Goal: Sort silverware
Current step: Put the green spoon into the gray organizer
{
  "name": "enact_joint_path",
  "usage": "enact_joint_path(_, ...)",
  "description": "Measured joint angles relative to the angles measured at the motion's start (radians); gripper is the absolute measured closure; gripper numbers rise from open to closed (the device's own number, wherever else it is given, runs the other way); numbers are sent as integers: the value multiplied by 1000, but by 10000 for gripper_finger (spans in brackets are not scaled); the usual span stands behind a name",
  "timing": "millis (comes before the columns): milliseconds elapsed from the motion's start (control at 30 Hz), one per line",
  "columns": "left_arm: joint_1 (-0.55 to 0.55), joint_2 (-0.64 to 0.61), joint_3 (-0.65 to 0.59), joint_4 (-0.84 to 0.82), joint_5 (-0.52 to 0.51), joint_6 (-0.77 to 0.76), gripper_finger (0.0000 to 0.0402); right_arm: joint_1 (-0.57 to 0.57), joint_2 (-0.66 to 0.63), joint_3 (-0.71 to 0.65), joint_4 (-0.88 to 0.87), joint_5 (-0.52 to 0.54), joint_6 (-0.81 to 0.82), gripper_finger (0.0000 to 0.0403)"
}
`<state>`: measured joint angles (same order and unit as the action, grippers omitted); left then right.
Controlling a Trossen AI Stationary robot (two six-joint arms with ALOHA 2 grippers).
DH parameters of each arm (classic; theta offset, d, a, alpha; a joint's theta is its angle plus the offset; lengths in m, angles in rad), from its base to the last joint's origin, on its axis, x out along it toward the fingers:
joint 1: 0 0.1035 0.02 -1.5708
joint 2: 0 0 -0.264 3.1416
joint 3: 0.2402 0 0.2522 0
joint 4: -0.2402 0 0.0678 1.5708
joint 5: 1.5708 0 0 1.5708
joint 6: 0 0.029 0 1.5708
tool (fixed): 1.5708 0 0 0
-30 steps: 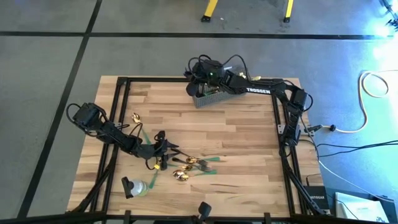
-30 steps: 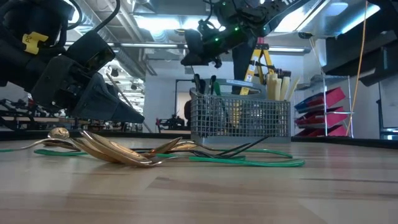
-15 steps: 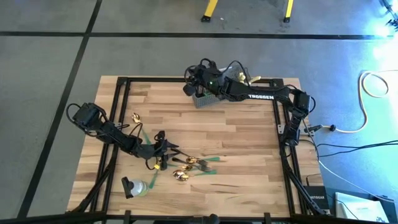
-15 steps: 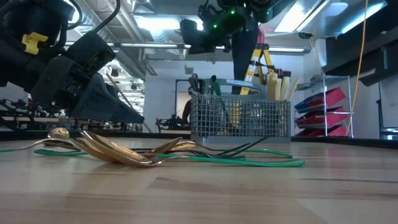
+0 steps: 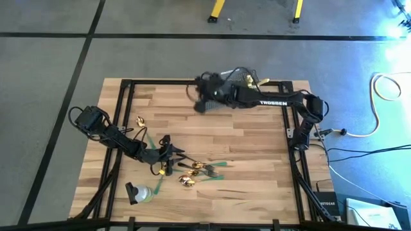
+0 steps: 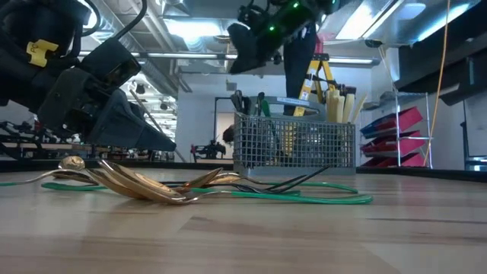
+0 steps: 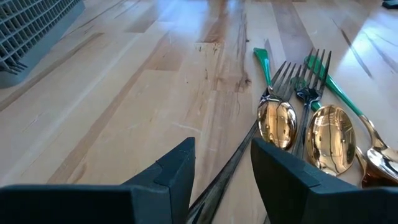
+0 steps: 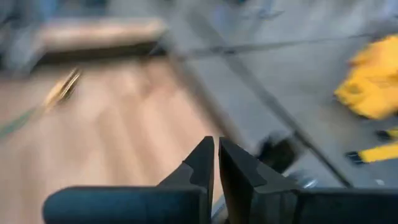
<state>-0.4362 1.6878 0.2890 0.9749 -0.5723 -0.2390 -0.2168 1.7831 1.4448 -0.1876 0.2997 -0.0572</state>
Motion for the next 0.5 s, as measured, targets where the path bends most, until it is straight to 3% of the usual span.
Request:
enact_joint_path(133,-1,0,0,2,1,9,260,112,-14,0,-114,-118,-32,395)
enact_joint_path(300,-5,0,0,5,2,2,260,240,-10,-1,-270,-190,-48,395)
enact_joint_path(500,-3,0,0,11,-7,11,260,324,35,-78,-129,-191,-5,395)
